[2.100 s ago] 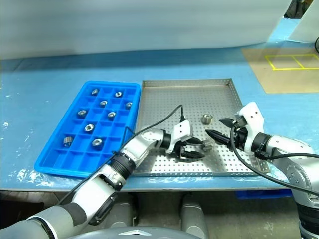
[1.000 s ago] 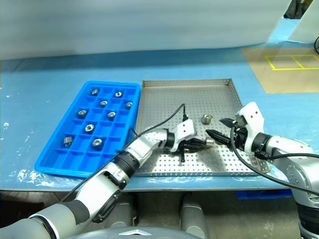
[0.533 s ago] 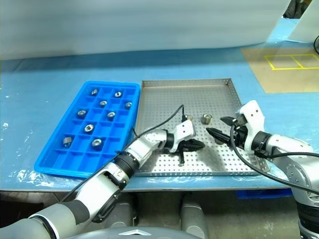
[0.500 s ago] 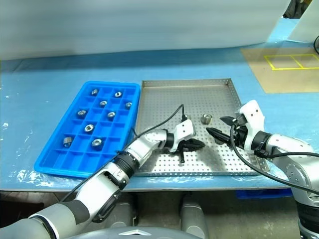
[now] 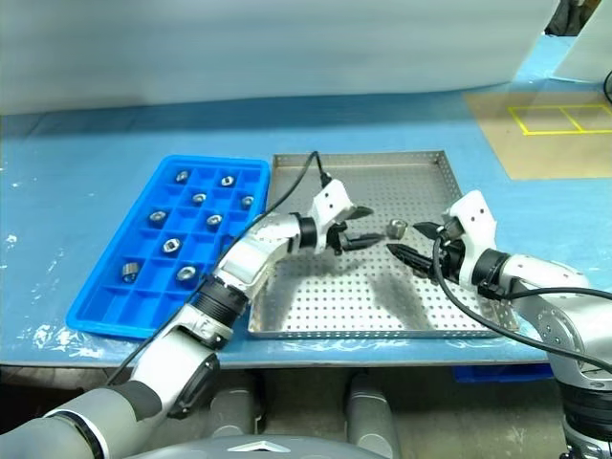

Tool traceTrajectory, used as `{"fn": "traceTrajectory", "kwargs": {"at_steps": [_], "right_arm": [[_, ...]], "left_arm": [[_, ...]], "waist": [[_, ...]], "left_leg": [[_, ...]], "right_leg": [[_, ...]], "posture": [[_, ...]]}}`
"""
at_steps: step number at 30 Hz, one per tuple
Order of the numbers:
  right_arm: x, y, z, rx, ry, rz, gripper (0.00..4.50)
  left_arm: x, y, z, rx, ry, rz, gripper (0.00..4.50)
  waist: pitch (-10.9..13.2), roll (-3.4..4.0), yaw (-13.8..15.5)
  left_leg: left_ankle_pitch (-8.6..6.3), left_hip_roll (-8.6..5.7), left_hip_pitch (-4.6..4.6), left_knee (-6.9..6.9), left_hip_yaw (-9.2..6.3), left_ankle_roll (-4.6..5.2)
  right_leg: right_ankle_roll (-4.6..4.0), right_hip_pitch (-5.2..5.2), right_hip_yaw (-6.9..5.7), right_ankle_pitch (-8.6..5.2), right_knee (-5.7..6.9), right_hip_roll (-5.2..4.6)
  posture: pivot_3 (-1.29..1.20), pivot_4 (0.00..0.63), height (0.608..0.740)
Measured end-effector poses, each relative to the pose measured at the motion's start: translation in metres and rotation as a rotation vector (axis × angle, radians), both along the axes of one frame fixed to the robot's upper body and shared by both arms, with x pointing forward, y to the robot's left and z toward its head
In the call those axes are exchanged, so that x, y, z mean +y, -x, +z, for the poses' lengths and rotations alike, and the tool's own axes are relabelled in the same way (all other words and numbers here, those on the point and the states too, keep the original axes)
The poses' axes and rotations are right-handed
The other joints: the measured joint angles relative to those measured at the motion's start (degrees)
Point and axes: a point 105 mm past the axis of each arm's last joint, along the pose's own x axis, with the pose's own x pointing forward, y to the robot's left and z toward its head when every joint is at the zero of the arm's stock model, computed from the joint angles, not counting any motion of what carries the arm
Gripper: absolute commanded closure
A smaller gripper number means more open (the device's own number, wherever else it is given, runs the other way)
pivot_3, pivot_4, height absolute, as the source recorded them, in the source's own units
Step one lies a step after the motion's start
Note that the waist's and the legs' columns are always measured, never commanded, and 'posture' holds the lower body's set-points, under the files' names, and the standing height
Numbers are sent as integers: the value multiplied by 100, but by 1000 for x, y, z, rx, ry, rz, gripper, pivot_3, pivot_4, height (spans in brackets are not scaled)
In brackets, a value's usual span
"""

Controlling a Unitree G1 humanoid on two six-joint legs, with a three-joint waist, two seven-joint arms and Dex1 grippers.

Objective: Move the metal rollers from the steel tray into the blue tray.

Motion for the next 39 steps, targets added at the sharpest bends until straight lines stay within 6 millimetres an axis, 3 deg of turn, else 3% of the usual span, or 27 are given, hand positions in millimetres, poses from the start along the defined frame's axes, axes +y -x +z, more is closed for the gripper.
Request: {"fn": "traceTrajectory", "kwargs": {"at_steps": [6,14,23,39], "right_arm": [[6,-3,2,-10,-13,18,879],[11,-2,-3,20,-31,32,879],[18,1,-13,49,-49,40,879],[31,4,-23,86,-61,95,879]], "left_arm": [[16,-27,-1,-12,-89,111,1483],[27,-34,-13,26,-183,70,1483],[44,-48,14,17,-196,86,1483],[107,-45,38,-17,-362,61,1483]], "waist": [[0,0,11],[0,0,16],[0,0,12],[3,-2,27]], "left_leg": [[-1,-5,-4,-1,0,2],[-1,-4,-3,-1,0,2],[0,-3,-1,0,0,1],[10,1,-2,-4,0,-18]], "right_leg": [[1,0,-2,0,-1,1],[2,0,-4,-1,4,0],[2,-1,-3,-1,6,-1],[1,-2,-6,-1,6,-1]], "posture": [[-221,150,740],[-234,150,740],[-226,150,740],[-200,150,740]]}}
